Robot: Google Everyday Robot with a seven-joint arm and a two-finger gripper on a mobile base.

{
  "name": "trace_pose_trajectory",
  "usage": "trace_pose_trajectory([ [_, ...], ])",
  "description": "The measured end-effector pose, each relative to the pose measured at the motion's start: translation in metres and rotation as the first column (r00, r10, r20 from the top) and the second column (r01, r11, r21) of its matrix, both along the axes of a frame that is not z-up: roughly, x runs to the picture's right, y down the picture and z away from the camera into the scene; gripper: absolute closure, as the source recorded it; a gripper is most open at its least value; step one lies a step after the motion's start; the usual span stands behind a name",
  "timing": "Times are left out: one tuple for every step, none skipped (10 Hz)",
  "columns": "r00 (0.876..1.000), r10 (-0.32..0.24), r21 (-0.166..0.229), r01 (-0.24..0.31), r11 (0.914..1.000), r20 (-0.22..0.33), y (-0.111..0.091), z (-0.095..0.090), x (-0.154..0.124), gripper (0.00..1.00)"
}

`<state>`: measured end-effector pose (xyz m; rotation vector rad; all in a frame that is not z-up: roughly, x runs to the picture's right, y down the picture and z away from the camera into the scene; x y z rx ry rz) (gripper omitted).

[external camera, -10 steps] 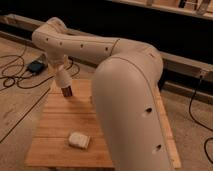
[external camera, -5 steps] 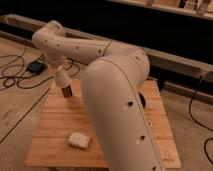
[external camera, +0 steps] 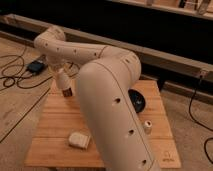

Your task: Place the ceramic cup over the eraser

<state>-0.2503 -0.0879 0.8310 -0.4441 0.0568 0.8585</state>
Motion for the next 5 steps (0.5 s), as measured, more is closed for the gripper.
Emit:
trace_pose_trajectory([
  [1.0, 0.005, -0.01, -0.005, 0.9999, -0.005, 0.005, 0.007, 0.002, 1.0],
  [1.0, 0.009, -0.015, -0.01, 0.9998, -0.007, 0.008, 0.012, 0.004, 1.0],
  [1.0, 0.018, -0.022, -0.018, 0.9996, -0.007, 0.011, 0.017, 0.006, 1.0],
  [1.0, 0.026, -0.033, -0.026, 0.9991, -0.003, 0.017, 0.022, 0.008, 0.95],
  [1.0, 0.031, -0.046, -0.031, 0.9984, 0.005, 0.024, 0.027, 0.01, 0.84],
])
